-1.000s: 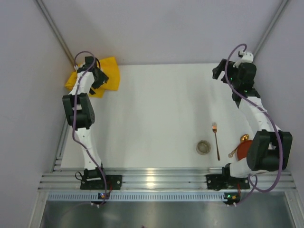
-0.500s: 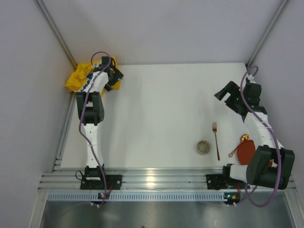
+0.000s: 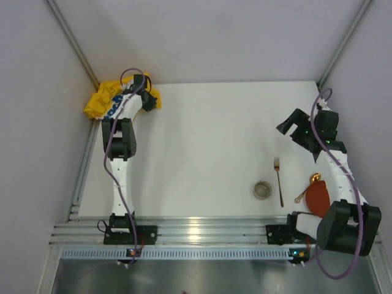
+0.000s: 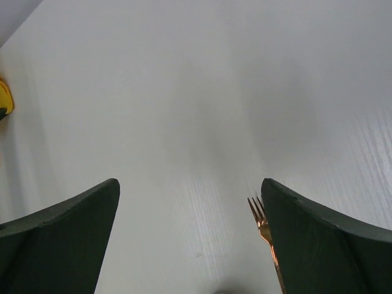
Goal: Set the dinner table for one person
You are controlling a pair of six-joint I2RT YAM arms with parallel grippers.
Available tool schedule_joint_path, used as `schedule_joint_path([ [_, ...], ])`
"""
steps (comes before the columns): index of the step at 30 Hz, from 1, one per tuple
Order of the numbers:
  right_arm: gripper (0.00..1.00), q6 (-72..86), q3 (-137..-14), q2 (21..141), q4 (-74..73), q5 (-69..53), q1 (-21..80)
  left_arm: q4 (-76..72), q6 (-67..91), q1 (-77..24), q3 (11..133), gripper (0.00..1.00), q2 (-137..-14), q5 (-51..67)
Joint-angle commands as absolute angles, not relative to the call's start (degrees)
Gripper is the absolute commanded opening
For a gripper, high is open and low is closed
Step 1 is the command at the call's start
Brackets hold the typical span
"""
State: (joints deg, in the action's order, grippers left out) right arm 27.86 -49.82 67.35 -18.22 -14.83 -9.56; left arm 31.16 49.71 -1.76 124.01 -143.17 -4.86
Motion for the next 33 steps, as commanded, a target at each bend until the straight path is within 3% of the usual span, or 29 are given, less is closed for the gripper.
schedule_joint_path([
  [1, 1.0, 26.4, -51.1, 66.6, -19.9, -14.6, -10.0, 28.9, 51.7, -3.2, 127.0, 0.0, -144.4, -2.2],
  [11, 1.0, 27.0, -51.8, 65.5, -21.1, -13.0, -9.2, 27.9, 53.1, -16.3, 135.6, 0.0, -143.4, -0.8],
  [17, 1.0, 27.3, -51.6, 65.1, -22.1, -12.1, -7.7, 14.2, 63.9, -25.8, 139.5, 0.0, -148.2, 6.2],
  [18, 1.0, 27.2, -51.6, 65.1, -22.1, -12.0, -7.5, 7.1, 66.0, -26.7, 140.5, 0.12, -150.8, 8.1],
  [19, 1.0, 27.4, -51.5, 65.0, -22.1, -12.0, -6.9, 4.0, 70.1, -27.3, 142.3, 0.92, -152.0, 10.0],
  [20, 1.0, 27.5, -51.2, 65.0, -22.2, -12.1, -6.5, 1.1, 72.0, -28.6, 142.9, 0.99, -152.8, 10.3],
  [23, 1.0, 27.5, -50.9, 64.3, -22.3, -12.0, -4.8, -5.8, 74.3, -30.0, 143.1, 0.99, -152.5, 9.9],
  [26, 1.0, 27.2, -50.8, 64.0, -22.2, -10.5, -3.2, -3.0, 68.8, -29.3, 142.1, 0.99, -148.2, 9.8],
  [33, 1.0, 25.4, -53.2, 66.8, -21.7, -11.7, -0.4, 8.9, 52.9, -22.7, 123.5, 0.99, -126.8, 2.3],
])
